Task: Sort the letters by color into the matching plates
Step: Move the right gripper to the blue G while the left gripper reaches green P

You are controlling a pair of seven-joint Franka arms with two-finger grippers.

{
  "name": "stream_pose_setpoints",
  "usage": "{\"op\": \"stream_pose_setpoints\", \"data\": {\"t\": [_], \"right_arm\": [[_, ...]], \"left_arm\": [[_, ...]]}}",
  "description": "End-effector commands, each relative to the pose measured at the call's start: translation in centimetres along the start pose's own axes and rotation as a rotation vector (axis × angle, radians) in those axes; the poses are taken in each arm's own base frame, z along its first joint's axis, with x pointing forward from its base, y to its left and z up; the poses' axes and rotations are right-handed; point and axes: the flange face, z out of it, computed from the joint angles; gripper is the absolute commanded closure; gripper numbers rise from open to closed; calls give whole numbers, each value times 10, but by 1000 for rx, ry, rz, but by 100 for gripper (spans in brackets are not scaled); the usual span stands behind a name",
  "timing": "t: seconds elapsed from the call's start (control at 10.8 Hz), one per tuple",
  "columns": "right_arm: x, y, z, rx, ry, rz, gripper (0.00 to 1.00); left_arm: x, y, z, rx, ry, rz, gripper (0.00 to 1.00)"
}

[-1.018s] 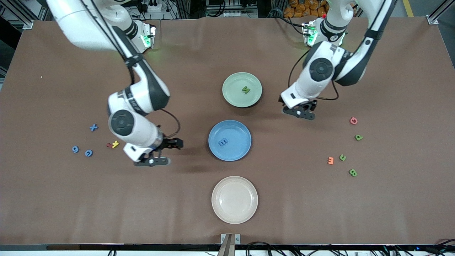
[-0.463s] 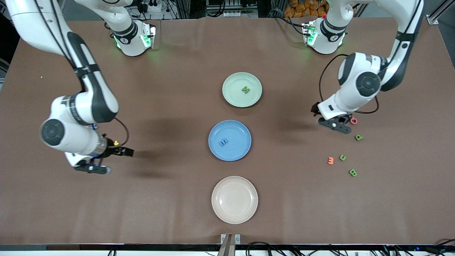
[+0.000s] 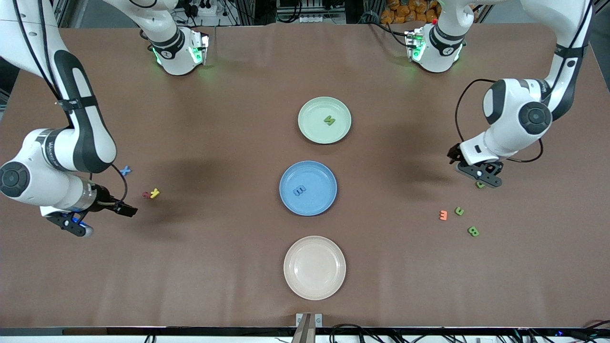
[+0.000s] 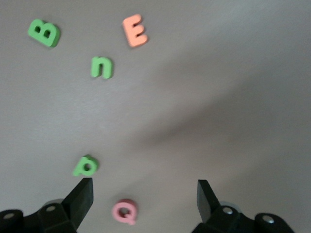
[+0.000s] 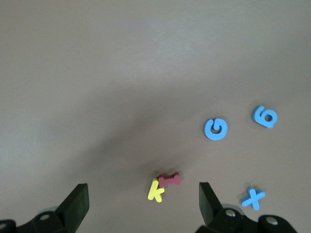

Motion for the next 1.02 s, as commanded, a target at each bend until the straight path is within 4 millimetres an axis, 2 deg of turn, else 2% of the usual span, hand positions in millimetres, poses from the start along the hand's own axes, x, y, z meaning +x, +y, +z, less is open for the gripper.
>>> {"op": "stream_pose_setpoints", "data": {"t": [0.0, 0.09, 0.37, 0.56, 0.74, 0.83, 0.93], "right_arm": [[9, 30, 7, 9, 7, 174, 0], [17, 45, 16, 15, 18, 191, 0], [32, 68, 38, 32, 42, 222, 0], [38, 71, 57, 42, 57, 232, 0], [40, 72, 73, 48, 68, 233, 0], [43, 80, 77, 50, 71, 244, 0], [36, 84, 89, 45, 69, 241, 0]], "left_arm": [[-11, -26, 27, 23, 0, 178, 6], [-16, -35, 34, 25, -5, 225, 6], [-36, -70, 54, 42, -4, 347, 6], [-41, -83, 62, 35, -4, 383, 8], [-45, -93, 67, 38, -2, 400, 15], [-44, -96, 69, 37, -1, 397, 17], [-44, -101, 68, 38, 7, 385, 18]]}}
